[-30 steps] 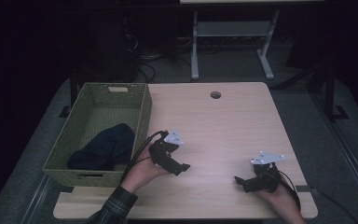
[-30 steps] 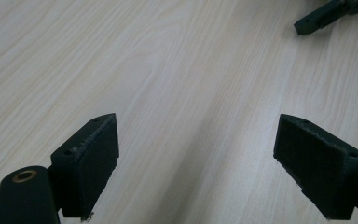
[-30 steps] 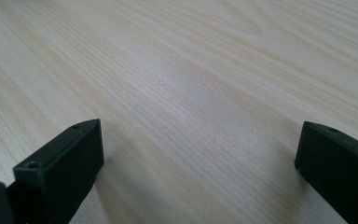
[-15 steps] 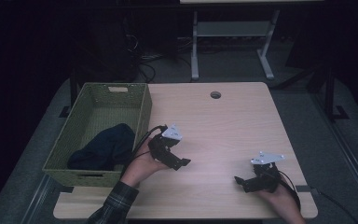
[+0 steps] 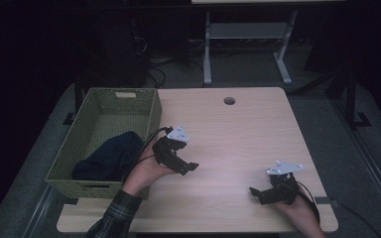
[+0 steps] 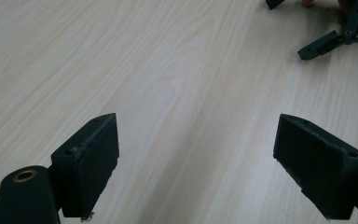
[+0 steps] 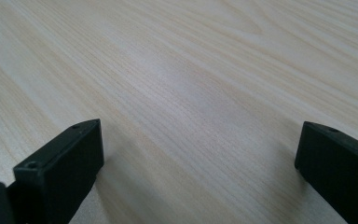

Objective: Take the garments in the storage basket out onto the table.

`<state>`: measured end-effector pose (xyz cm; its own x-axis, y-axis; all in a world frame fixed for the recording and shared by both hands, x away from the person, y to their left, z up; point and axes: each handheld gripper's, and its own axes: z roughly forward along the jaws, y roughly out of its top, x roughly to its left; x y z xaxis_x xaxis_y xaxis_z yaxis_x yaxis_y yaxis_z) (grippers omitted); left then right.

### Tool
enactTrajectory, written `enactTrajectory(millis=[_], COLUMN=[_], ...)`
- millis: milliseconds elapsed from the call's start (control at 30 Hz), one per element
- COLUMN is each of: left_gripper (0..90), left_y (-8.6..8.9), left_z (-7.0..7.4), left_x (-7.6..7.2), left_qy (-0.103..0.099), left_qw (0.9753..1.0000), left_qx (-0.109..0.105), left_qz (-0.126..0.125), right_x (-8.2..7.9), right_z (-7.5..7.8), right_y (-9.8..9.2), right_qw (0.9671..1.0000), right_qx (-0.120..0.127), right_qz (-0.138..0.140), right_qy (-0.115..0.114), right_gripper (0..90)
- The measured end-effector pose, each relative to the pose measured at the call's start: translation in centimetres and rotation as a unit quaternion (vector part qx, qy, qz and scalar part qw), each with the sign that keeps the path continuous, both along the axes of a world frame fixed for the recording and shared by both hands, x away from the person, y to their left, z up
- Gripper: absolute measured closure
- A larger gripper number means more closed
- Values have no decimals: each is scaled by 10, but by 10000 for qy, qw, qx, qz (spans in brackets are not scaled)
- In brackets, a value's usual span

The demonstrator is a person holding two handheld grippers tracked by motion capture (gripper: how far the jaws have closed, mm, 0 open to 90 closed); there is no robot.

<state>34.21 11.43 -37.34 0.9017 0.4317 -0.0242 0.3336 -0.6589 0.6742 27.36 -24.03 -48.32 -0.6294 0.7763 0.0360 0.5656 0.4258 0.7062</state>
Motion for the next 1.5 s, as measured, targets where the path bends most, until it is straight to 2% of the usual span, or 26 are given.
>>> enactTrajectory(millis=[300, 467, 667, 767, 900, 1200, 1233, 1400, 1500], left_gripper=[138, 138, 138, 138, 138, 138, 138, 138, 139], left_y=[-2, -2, -1, 4, 10, 25, 30, 36, 42], left_z=[10, 15, 25, 30, 35, 43, 45, 47, 50], left_x=[7, 9, 15, 17, 20, 22, 22, 22, 22], left_qy=[7, 24, 32, -16, -57, -18, -41, -62, -91], left_qw=[10000, 9999, 9999, 9999, 10000, 9999, 9999, 9997, 9995], left_qx=[-58, 13, -5, -73, -24, -75, -2, -10, 58], left_qz=[-71, -124, -119, -96, -52, 123, 140, 217, 297], right_x=[0, 0, 0, 0, 0, 0, 0, 0, 0], right_z=[0, 0, 0, 0, 0, 0, 0, 0, 0], right_y=[0, 0, 0, 0, 0, 0, 0, 0, 0], right_qw=[10000, 10000, 10000, 10000, 10000, 10000, 10000, 10000, 10000], right_qx=[3, 0, 0, 0, -1, -11, -11, -9, -9], right_qz=[-13, -8, -1, 0, 0, 7, 7, 7, 6], right_qy=[14, 4, -4, -4, -5, -7, -8, -7, -6], right_gripper=[8, 8, 8, 8, 8, 8, 8, 8, 8])
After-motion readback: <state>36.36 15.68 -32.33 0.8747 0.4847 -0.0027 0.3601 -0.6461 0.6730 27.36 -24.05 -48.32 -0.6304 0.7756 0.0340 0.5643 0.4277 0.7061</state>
